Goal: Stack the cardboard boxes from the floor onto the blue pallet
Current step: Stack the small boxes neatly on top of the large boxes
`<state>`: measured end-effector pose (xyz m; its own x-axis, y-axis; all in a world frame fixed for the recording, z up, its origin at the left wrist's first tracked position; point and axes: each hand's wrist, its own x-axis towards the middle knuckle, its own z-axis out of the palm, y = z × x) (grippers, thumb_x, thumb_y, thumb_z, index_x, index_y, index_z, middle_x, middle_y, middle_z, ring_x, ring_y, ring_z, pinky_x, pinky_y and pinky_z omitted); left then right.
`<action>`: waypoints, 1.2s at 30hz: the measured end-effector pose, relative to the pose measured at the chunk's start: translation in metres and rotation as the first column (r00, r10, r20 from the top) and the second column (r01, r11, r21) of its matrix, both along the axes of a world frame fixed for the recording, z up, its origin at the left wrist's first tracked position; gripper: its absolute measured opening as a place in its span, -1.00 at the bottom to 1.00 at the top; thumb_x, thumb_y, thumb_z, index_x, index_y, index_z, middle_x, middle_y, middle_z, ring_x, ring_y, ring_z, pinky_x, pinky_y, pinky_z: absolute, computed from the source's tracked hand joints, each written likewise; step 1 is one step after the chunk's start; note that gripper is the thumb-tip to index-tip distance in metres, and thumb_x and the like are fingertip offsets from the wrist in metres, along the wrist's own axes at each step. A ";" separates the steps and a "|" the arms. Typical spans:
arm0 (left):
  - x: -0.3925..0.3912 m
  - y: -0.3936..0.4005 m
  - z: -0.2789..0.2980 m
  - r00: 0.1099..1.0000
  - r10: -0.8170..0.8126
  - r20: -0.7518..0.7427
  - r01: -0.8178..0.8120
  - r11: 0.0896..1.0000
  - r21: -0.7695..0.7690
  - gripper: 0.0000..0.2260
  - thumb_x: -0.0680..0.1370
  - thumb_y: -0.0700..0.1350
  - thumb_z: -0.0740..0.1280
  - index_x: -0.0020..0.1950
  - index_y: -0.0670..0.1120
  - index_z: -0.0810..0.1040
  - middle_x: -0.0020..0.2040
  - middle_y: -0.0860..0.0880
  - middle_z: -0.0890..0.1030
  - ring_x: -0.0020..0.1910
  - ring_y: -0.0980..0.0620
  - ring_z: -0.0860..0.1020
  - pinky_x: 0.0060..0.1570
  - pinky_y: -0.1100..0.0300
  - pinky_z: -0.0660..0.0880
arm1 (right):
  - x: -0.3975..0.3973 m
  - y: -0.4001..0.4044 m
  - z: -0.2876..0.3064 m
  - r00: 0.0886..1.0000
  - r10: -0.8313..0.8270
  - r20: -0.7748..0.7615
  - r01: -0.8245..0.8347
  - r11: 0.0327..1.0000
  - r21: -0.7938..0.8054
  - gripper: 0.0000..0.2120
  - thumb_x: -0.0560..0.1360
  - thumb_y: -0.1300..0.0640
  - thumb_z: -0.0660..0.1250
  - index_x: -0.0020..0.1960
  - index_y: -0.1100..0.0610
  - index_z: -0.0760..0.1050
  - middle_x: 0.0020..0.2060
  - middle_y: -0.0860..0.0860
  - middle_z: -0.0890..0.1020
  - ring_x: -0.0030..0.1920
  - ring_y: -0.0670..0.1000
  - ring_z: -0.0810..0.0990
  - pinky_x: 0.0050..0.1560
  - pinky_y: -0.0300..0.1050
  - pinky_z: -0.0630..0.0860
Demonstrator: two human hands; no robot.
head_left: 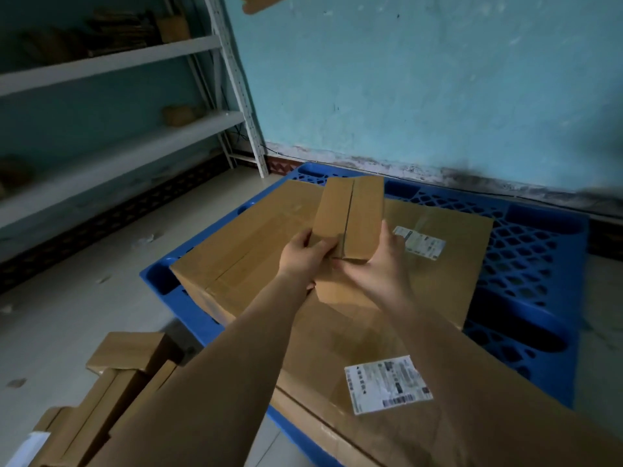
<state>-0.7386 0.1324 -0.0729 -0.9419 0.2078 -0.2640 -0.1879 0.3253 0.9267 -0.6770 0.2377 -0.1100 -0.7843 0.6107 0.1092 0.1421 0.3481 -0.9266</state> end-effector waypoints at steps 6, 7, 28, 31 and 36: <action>-0.030 0.044 -0.035 0.998 -0.050 -0.037 0.044 0.987 -0.153 -0.53 0.42 0.06 0.39 0.31 0.06 0.44 -0.11 0.07 0.49 -0.27 0.07 0.47 -0.09 -0.06 0.58 | -0.017 0.022 -0.037 0.996 -0.075 0.041 0.078 0.993 -0.084 0.22 0.09 -0.25 0.49 0.50 0.07 -0.15 0.40 0.11 0.19 0.35 0.14 0.26 0.29 0.15 0.34; -0.032 0.049 -0.042 0.998 -0.056 -0.043 0.048 0.985 -0.166 -0.57 0.42 0.06 0.39 0.27 0.05 0.47 -0.16 0.09 0.49 -0.28 0.07 0.48 -0.11 -0.06 0.59 | -0.019 0.024 -0.043 0.993 -0.100 0.069 0.104 0.993 -0.061 0.20 0.13 -0.23 0.50 0.50 0.09 -0.16 0.41 0.11 0.18 0.35 0.15 0.25 0.29 0.12 0.34; -0.071 -0.169 -0.056 0.956 0.206 -0.210 -0.197 0.978 0.065 -0.50 0.45 -0.09 0.38 0.37 0.05 0.36 0.33 -0.01 0.43 0.24 -0.01 0.44 0.24 0.00 0.41 | -0.095 -0.144 -0.023 0.954 0.046 -0.296 0.136 0.814 0.565 -0.13 0.27 -0.04 0.48 0.45 0.15 0.17 0.48 0.24 0.05 0.48 0.27 -0.03 0.39 0.10 -0.26; -0.065 -0.273 -0.075 0.919 0.333 -0.209 -0.336 0.942 0.026 -0.52 0.45 -0.10 0.38 0.36 0.03 0.37 0.31 -0.02 0.45 0.10 0.03 0.48 0.04 0.13 0.44 | -0.108 -0.236 -0.032 0.921 0.259 -0.292 -0.067 0.842 0.535 -0.20 0.27 0.00 0.50 0.40 0.17 0.25 0.46 0.22 0.15 0.46 0.24 0.07 0.41 0.15 -0.14; -0.027 -0.424 -0.139 0.883 0.459 -0.098 -0.469 0.876 -0.115 -0.52 0.44 -0.11 0.40 0.34 0.06 0.38 0.30 -0.03 0.44 -0.05 0.10 0.45 -0.16 0.31 0.39 | -0.101 -0.371 -0.103 0.765 0.624 0.161 -0.642 0.715 0.278 -0.16 0.28 -0.10 0.49 0.42 0.08 0.17 0.41 0.10 0.23 0.40 0.13 0.20 0.36 0.09 0.24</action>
